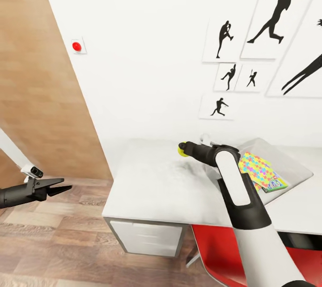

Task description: Put all the toys in the child's room - the three board games (two on the bed and one on the table), the two jigsaw puzzles on the table, and the tennis ball on the table - inside the toy box on the table in the child's room.

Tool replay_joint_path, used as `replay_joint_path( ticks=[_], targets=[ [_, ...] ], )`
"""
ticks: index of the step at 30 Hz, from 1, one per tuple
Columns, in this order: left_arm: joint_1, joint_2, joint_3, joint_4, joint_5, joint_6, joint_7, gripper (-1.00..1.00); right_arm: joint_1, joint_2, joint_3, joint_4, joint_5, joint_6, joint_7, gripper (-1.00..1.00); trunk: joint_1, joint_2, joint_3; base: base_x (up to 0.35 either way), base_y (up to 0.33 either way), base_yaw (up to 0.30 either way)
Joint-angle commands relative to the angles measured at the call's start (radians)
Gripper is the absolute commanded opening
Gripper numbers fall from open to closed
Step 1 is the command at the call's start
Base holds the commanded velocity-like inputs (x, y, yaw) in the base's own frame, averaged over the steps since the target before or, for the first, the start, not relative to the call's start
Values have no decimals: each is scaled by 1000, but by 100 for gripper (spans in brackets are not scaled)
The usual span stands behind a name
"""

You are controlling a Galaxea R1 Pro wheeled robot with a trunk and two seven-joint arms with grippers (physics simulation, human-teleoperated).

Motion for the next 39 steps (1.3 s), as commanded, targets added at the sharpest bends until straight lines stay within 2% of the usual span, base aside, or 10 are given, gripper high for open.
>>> replay_joint_path(
  ticks=[1,4,6,7,11,14,20,24,29,39],
  targets=[
    [-1,1,-1,0,1,11,-3,100,11,1,-5,-1,-27,5,8,-100,1,-2,0,0,0,-81],
    [-1,1,-1,-1,1,11,-3,100,51,0,-13,-2,-82,11,167,-100,1,-2,4,0,0,-80],
    [-1,0,-1,-1,1,11,-3,100,67,0,-13,-3,-94,10,284,-100,1,-2,8,0,0,-46],
    [-1,0,-1,0,1,11,-3,100,84,1,-10,-3,-99,9,401,-100,1,-2,9,0,0,-21],
    [-1,-1,-1,0,1,11,-3,100,143,2,-3,-4,-104,5,608,-100,1,-2,16,0,0,-10],
    [-1,-7,-1,-1,1,10,-3,100,203,3,6,-4,-102,-1,705,-100,1,-2,20,0,0,-2],
    [-1,-10,-1,-2,-1,9,-3,100,311,2,21,-4,-98,-56,839,-100,1,-2,30,0,0,0],
    [-1,-11,-1,-2,-2,9,-3,100,332,1,24,-4,-97,-75,899,-100,1,-2,36,0,0,0],
    [-1,-12,-1,-2,-2,9,-3,100,336,0,21,-4,-96,-79,930,-100,1,-2,44,0,0,0],
    [-1,-12,-2,-2,-1,9,-3,100,338,0,22,-4,-96,-81,936,-100,1,-2,60,0,0,0]
  ],
)
